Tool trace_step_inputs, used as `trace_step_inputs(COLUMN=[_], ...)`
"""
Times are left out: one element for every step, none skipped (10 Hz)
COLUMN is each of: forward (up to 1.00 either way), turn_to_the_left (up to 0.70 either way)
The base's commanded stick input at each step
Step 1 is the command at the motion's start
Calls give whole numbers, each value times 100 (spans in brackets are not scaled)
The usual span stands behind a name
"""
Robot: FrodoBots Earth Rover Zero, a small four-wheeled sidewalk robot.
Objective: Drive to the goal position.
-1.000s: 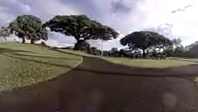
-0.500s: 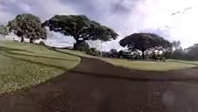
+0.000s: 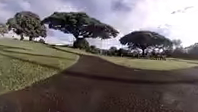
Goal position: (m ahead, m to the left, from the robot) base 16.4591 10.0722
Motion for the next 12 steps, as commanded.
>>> trace_step_inputs(forward=[70,70,70,70,70,70,70,70,70,70,70,70], turn_to_the_left=[0,0,0,0,0,0,0,0,0,0,0,0])
